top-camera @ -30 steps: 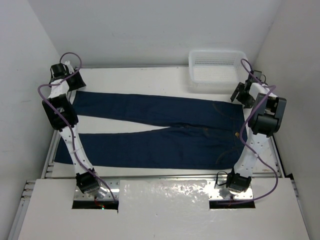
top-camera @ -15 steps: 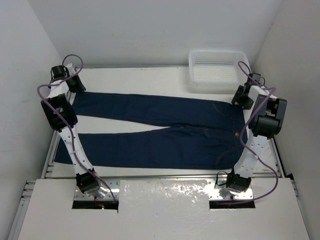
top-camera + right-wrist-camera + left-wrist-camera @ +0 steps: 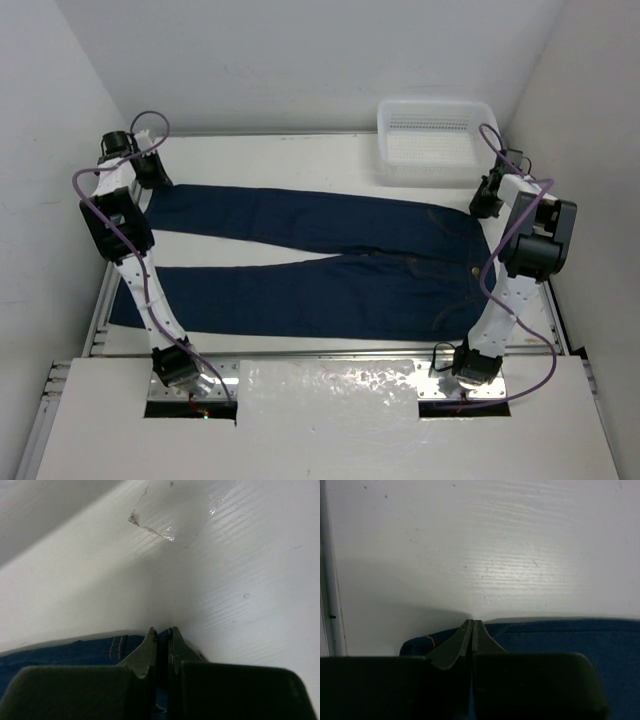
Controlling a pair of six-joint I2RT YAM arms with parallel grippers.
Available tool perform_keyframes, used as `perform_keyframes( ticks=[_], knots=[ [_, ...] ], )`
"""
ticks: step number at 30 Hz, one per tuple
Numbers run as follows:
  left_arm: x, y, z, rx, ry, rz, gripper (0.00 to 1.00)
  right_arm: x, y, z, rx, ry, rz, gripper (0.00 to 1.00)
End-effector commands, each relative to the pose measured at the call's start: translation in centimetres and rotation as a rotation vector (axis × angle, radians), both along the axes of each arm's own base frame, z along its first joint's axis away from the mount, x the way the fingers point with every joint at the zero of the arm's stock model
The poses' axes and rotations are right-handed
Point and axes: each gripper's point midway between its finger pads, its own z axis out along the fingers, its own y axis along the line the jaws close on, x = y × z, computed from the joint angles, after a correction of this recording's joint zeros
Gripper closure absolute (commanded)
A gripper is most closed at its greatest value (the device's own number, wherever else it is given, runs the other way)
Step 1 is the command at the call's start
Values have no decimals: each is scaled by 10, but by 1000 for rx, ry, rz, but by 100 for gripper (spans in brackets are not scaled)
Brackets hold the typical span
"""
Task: Fold and stack the trousers
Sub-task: Fold the trousers
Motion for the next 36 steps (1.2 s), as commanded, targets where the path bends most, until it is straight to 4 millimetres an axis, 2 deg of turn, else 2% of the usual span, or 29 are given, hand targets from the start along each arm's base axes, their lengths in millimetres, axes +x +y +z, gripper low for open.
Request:
perform_keyframes(
  ticks=[1, 4, 5, 6, 7, 8, 9, 10, 11, 12, 13, 14, 15, 16, 17, 18, 19, 20, 22, 23, 25, 26, 29, 32, 33, 35, 36],
  knots=[
    [1, -1, 82, 79, -125, -110, 100, 24, 0, 65, -16, -161, 15, 100],
    [-10, 2, 101, 104, -134, -159, 100, 21, 7, 100, -18, -238, 50, 100],
    [-15, 2, 115, 109, -152, -175, 100, 19, 8, 109, -24, -260, 57, 100],
    [-23, 2, 119, 102, -140, -181, 100, 9, 12, 107, -17, -259, 60, 100],
    [-31, 9, 121, 110, -136, -188, 100, 7, 15, 131, -25, -325, 68, 100],
    [-36, 10, 133, 116, -152, -195, 100, 3, 18, 138, -27, -349, 69, 100],
    [-45, 11, 134, 114, -137, -193, 100, -10, 22, 130, -15, -335, 66, 100],
    [-55, 18, 131, 118, -120, -193, 100, -15, 23, 149, -31, -393, 61, 100],
    [-62, 18, 140, 125, -130, -199, 100, -20, 25, 152, -29, -412, 51, 100],
    [-72, 20, 139, 117, -112, -196, 100, -31, 28, 140, -24, -407, 44, 100],
    [-81, 21, 133, 108, -91, -198, 100, -38, 30, 138, -24, -411, 36, 100],
    [-88, 20, 140, 109, -97, -199, 100, -43, 32, 147, -23, -441, 27, 100],
    [-94, 20, 137, 102, -86, -199, 100, -55, 35, 133, -8, -417, 17, 100],
    [-102, 20, 134, 103, -75, -198, 100, -57, 36, 134, -5, -435, 11, 100],
    [-100, 25, 131, 130, -74, -184, 100, -63, 39, 129, 2, -435, 10, 100],
    [-98, 27, 121, 119, -56, -154, 100, -60, 40, 131, 2, -459, 15, 100],
    [-95, 35, 115, 129, -45, -117, 93, -60, 41, 129, 10, -461, 17, 100],
    [-83, 36, 111, 133, -55, -96, 78, -57, 43, 126, 22, -456, 22, 100],
    [-60, 40, 93, 102, -32, -26, 72, -50, 43, 128, 34, -453, 33, 100],
    [-44, 38, 80, 99, -19, 14, 67, -51, 45, 118, 45, -411, 56, 100],
    [-30, 31, 71, 112, -23, 37, 64, -47, 43, 119, 39, -386, 69, 100],
    [-16, 25, 72, 134, -57, 37, 59, -47, 43, 116, 39, -365, 72, 100],
    [-2, 32, 68, 198, -84, 123, 50, -50, 42, 118, 33, -343, 76, 100],
    [7, 42, 67, 224, -99, 178, 47, -49, 45, 127, 26, -350, 92, 100],
    [8, 44, 56, 224, -82, 183, 47, -49, 44, 128, 17, -346, 93, 100],
    [11, 48, 51, 246, -69, 199, 46, -50, 43, 130, 13, -332, 93, 100],
    [11, 48, 38, 240, -47, 203, 46, -50, 44, 133, 8, -333, 100, 100]
  ],
)
